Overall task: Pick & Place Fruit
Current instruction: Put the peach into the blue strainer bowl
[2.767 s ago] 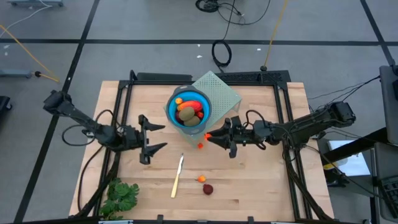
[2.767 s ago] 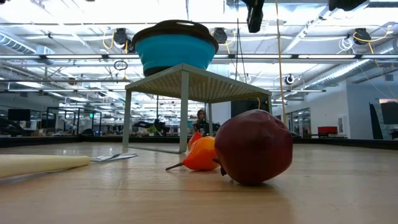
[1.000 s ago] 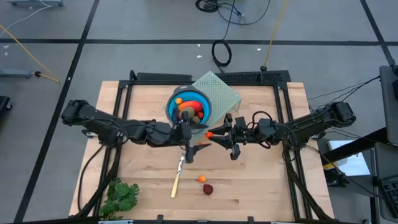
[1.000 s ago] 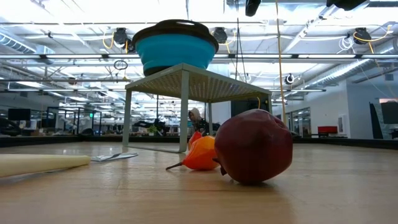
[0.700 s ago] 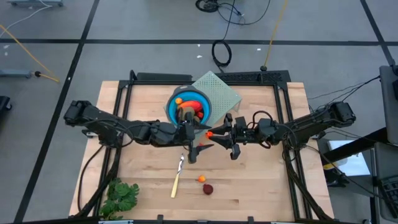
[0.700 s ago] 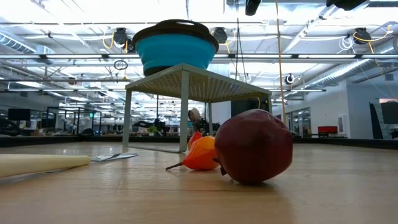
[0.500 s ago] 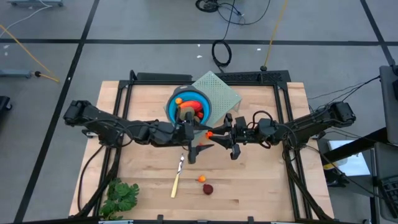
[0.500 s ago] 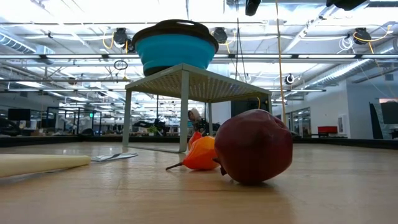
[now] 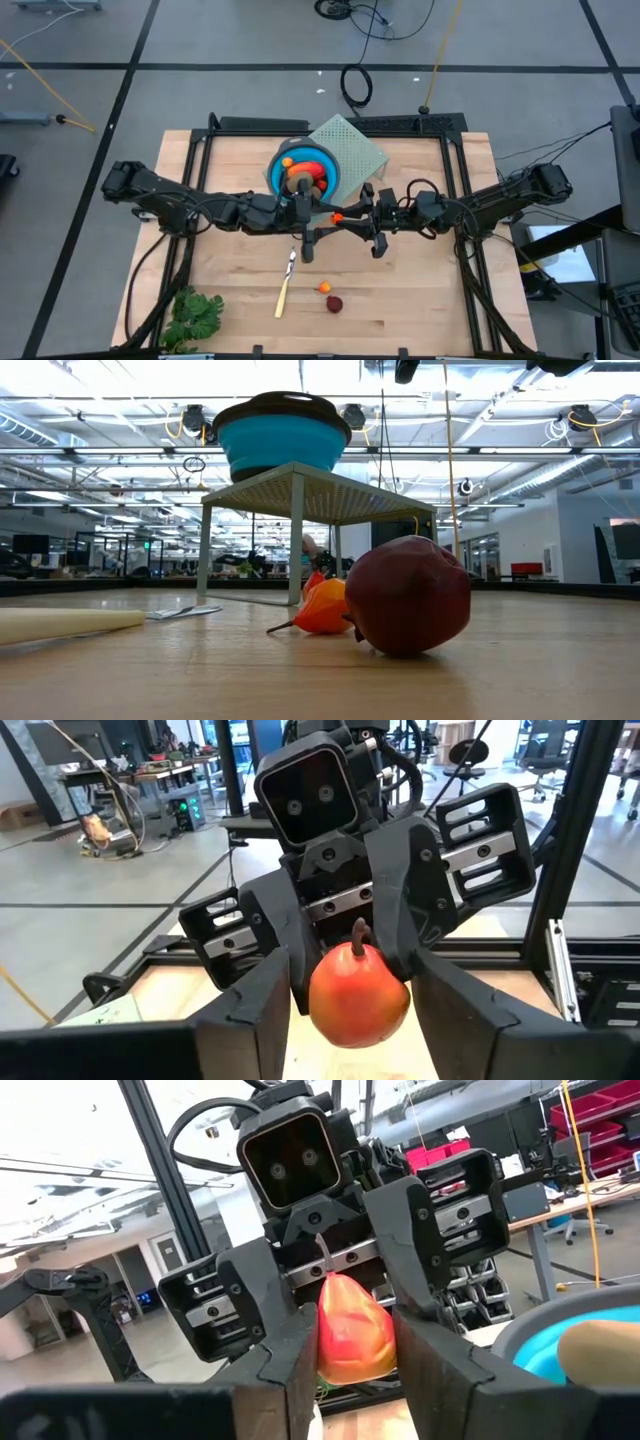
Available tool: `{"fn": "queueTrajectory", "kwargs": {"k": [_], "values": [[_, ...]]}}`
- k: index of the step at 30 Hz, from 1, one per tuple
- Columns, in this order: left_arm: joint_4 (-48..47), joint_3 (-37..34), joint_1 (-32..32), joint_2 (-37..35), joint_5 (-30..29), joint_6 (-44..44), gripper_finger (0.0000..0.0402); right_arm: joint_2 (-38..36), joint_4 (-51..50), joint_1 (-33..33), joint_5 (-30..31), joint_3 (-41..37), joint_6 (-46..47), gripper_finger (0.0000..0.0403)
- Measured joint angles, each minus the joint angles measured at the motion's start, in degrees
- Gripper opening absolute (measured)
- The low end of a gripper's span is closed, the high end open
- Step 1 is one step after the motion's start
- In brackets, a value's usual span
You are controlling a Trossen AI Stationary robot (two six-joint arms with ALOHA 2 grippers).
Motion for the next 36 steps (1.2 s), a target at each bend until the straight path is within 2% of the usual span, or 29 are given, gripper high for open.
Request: {"fn": "queueTrajectory", "kwargs": {"k": [8, 17, 27, 36], "values": [[-0.32, 0.00, -0.36, 0.00, 0.04, -0.01, 0.0185, 0.00, -0.02, 0.00, -0.02, 0.00, 0.59, 0.0118], [-1.52, 0.00, -0.92, 0.00, 0.08, 1.03, 0.0163, 0.02, -0.28, 0.00, -0.42, -0.04, 3.32, 0.0118], [-1.89, 0.00, -0.92, 0.02, 0.34, 5.70, 0.0195, 0.02, 0.08, 0.00, -0.34, -0.04, 6.43, 0.0107], [-1.89, 0.00, -0.92, 0.02, -0.22, 6.69, 0.0149, 0.02, 0.12, 0.00, 0.20, -0.04, 6.42, 0.0114]]}}
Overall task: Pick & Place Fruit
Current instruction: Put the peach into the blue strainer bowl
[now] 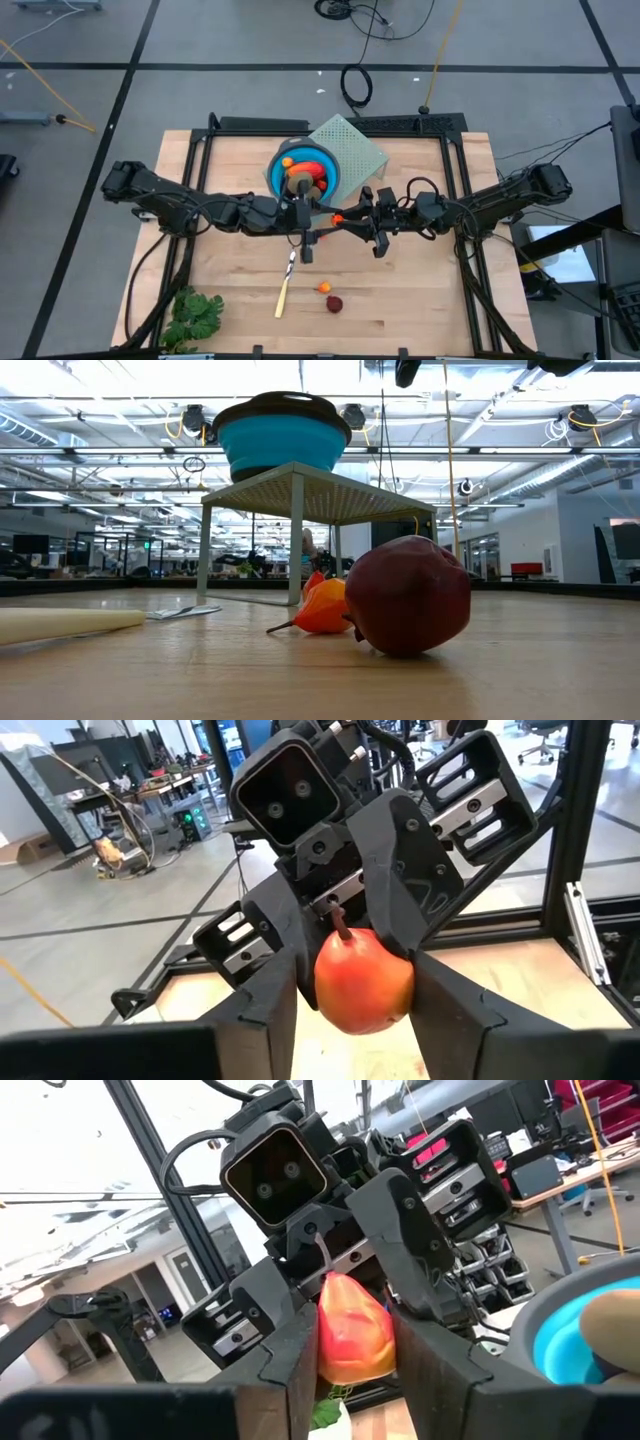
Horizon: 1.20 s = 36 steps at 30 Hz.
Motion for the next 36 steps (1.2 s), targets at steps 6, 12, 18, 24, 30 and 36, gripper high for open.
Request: {"fn": "queueTrajectory", "kwargs": {"k": [6, 12, 18, 24, 30, 36], "values": [[0.02, 0.00, 0.02, 0.00, 0.02, 0.51, 0.0147, 0.00, -0.01, -0.03, -0.77, 0.00, -0.17, 0.0115], [0.00, 0.00, -0.03, 0.00, -0.23, 0.73, 0.0150, 0.00, -0.06, -0.08, -1.21, 0.00, 0.63, 0.0116], [-0.72, -0.02, -0.12, -0.33, -0.66, 1.36, 0.0139, -0.07, -1.88, -0.22, -1.48, 0.04, 2.76, 0.0116], [-0.65, -0.04, -0.37, -0.33, -1.03, 1.56, 0.0147, -0.07, -2.00, -0.42, -1.71, 0.07, 4.28, 0.0116], [-0.81, -0.04, -0.42, -0.68, -1.42, 2.42, 0.0140, -0.07, -2.23, -0.44, -1.70, 0.13, 7.34, 0.0117], [-0.84, -0.07, -0.48, -0.72, -2.32, 3.94, 0.0145, -0.11, -2.80, -0.44, -1.47, 0.13, 11.49, 0.0117]]}}
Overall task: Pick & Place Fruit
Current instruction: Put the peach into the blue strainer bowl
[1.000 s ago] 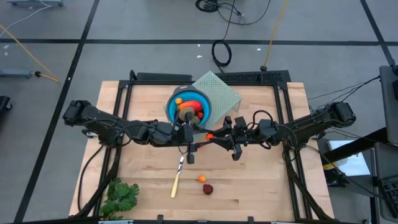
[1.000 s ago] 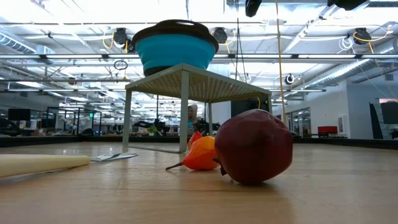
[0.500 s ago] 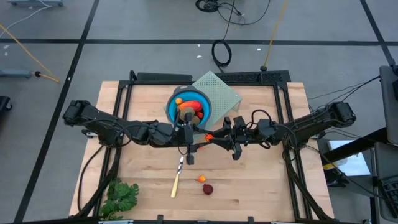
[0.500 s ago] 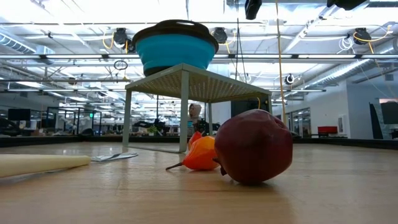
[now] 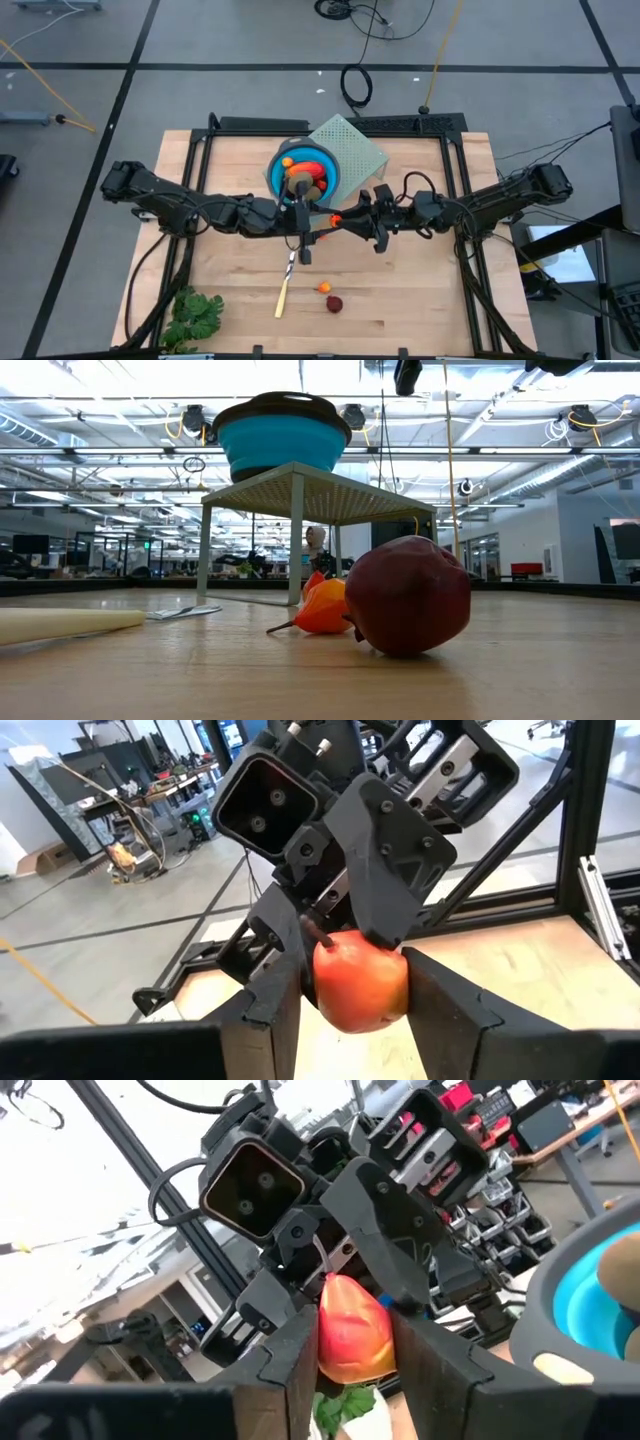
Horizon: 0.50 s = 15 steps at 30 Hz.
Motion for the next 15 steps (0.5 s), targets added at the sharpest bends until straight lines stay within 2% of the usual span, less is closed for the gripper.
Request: {"fn": "queueTrajectory", "kwargs": {"k": [9, 15], "values": [[-0.46, -0.04, -0.04, 0.00, -0.07, 1.11, 0.0126, -0.04, -2.16, -0.08, 0.37, 0.02, 3.54, 0.0117], [0.00, -0.04, 0.00, -0.04, -0.20, 1.08, 0.0127, -0.02, -1.48, -0.15, 0.36, 0.00, 3.74, 0.0117]]}}
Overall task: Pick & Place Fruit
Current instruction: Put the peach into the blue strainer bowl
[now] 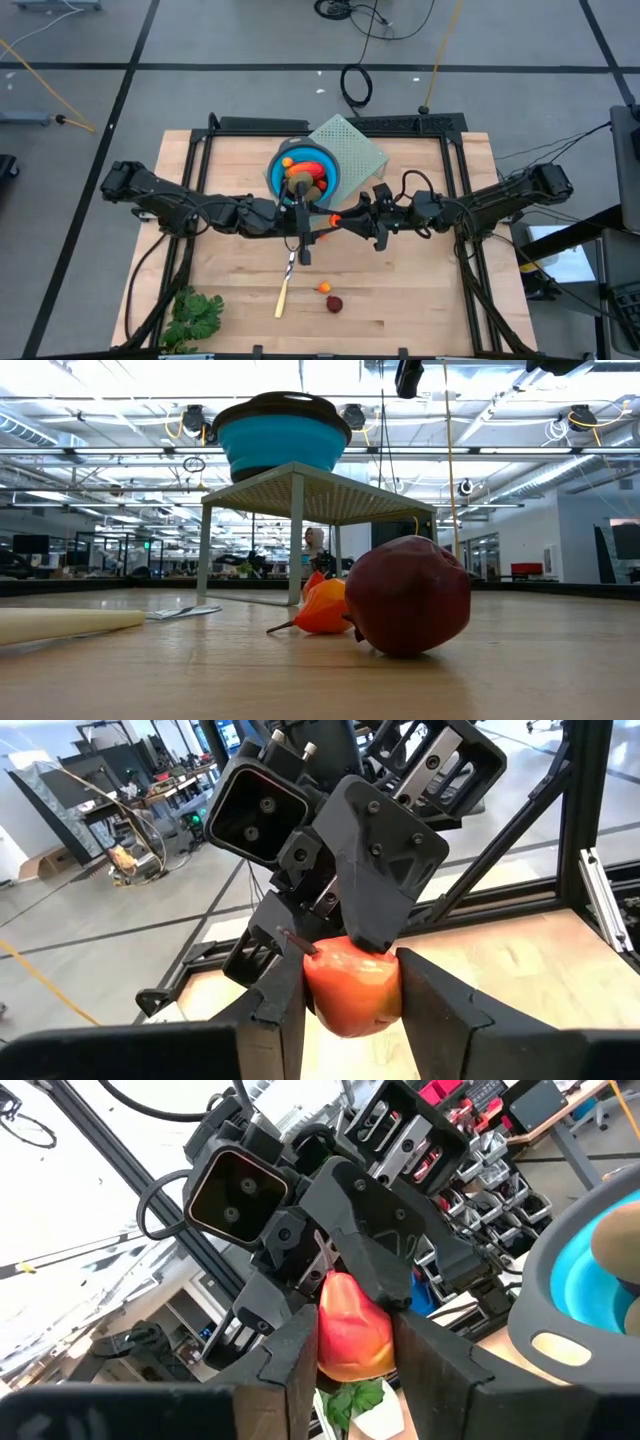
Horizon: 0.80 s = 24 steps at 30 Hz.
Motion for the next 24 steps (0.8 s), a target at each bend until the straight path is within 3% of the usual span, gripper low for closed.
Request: {"fn": "queueTrajectory", "kwargs": {"k": [6, 15, 24], "values": [[0.56, 0.00, 0.00, 0.00, 0.00, 0.45, 0.0124, 0.02, 0.09, 0.00, 0.07, 0.00, 0.51, 0.0117], [0.93, 0.00, 0.07, -0.11, 1.70, -2.04, 0.0136, 0.07, 0.18, -0.33, -0.20, -0.09, -9.11, 0.0117], [0.51, 0.00, 1.08, -0.13, 3.58, -4.57, 0.0138, 0.09, 0.18, -0.33, -0.33, -0.13, -11.22, 0.0117]]}}
